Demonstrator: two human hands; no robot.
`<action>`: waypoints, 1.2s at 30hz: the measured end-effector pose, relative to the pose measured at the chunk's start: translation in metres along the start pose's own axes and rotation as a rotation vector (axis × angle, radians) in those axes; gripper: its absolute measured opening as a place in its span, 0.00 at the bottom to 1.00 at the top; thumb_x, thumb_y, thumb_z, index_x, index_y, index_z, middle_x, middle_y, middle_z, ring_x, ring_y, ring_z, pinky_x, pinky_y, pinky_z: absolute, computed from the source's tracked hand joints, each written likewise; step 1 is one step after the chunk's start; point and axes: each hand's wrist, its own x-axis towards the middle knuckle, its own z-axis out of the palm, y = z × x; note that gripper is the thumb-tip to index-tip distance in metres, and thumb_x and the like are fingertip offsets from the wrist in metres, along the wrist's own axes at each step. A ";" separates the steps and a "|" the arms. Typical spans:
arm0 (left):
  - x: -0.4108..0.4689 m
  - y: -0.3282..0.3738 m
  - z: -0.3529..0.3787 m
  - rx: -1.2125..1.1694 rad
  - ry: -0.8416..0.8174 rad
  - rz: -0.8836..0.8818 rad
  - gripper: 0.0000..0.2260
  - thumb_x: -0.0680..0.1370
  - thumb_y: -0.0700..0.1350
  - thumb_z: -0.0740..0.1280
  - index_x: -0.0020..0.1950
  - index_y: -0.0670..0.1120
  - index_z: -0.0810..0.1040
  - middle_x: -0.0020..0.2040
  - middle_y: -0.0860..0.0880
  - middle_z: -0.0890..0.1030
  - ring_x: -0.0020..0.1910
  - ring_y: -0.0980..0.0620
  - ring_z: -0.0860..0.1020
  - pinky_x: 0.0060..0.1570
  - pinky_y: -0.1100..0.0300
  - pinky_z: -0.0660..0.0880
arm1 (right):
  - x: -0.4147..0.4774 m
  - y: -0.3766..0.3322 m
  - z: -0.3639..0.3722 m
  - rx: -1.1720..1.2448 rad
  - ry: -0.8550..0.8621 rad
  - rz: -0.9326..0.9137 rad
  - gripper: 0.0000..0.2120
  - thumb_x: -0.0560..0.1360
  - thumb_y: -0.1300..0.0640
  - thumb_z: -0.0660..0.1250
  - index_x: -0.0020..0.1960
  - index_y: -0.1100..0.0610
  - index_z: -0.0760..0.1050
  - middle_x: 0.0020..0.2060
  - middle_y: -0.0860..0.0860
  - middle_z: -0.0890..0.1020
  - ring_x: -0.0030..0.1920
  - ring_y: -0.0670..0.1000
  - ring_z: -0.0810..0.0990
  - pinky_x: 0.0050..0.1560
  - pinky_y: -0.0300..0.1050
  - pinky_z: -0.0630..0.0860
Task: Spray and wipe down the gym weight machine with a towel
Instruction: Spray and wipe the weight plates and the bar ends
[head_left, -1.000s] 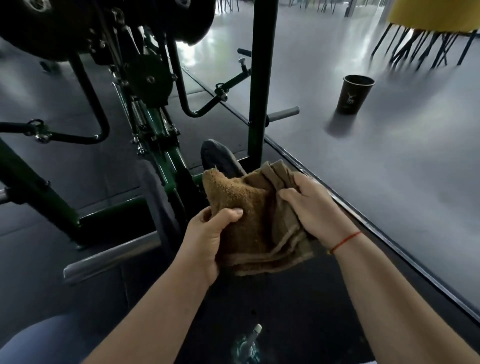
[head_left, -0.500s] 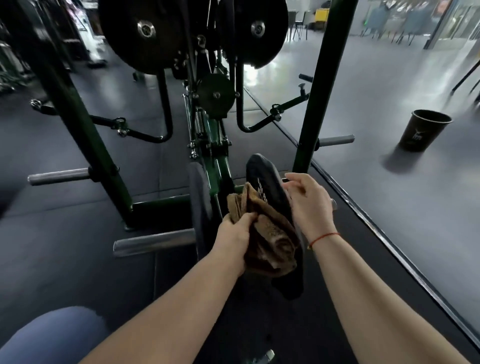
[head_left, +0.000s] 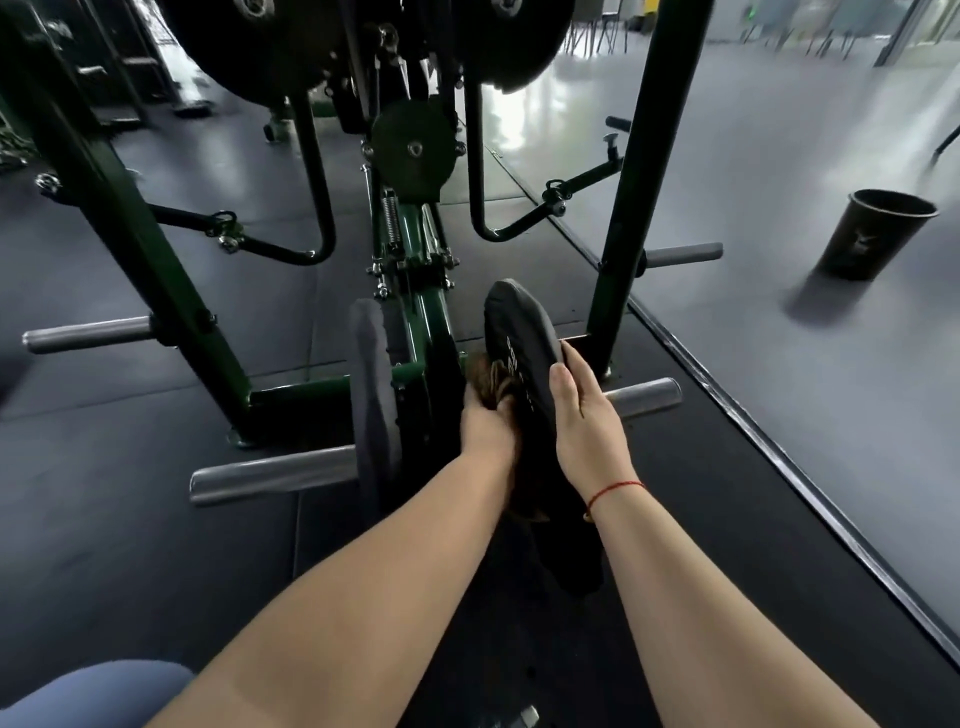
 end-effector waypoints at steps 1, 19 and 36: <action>0.006 0.003 0.002 0.006 0.035 0.032 0.25 0.80 0.41 0.65 0.77 0.51 0.68 0.64 0.42 0.80 0.63 0.40 0.79 0.68 0.42 0.74 | -0.001 0.003 0.000 0.018 0.006 -0.010 0.24 0.84 0.39 0.53 0.79 0.40 0.61 0.70 0.44 0.75 0.65 0.45 0.73 0.59 0.39 0.66; -0.060 0.011 0.006 0.081 0.118 0.504 0.21 0.84 0.45 0.64 0.76 0.56 0.69 0.65 0.59 0.76 0.65 0.65 0.74 0.65 0.67 0.68 | -0.004 0.021 0.000 0.107 0.025 -0.046 0.22 0.83 0.41 0.57 0.77 0.39 0.64 0.70 0.44 0.75 0.69 0.44 0.73 0.68 0.46 0.70; -0.072 -0.110 -0.003 0.063 -0.010 -0.037 0.22 0.86 0.38 0.56 0.78 0.53 0.61 0.71 0.59 0.69 0.73 0.57 0.69 0.67 0.71 0.66 | -0.005 0.024 0.006 0.154 0.133 -0.058 0.19 0.84 0.45 0.59 0.74 0.43 0.71 0.64 0.39 0.80 0.66 0.37 0.75 0.71 0.41 0.69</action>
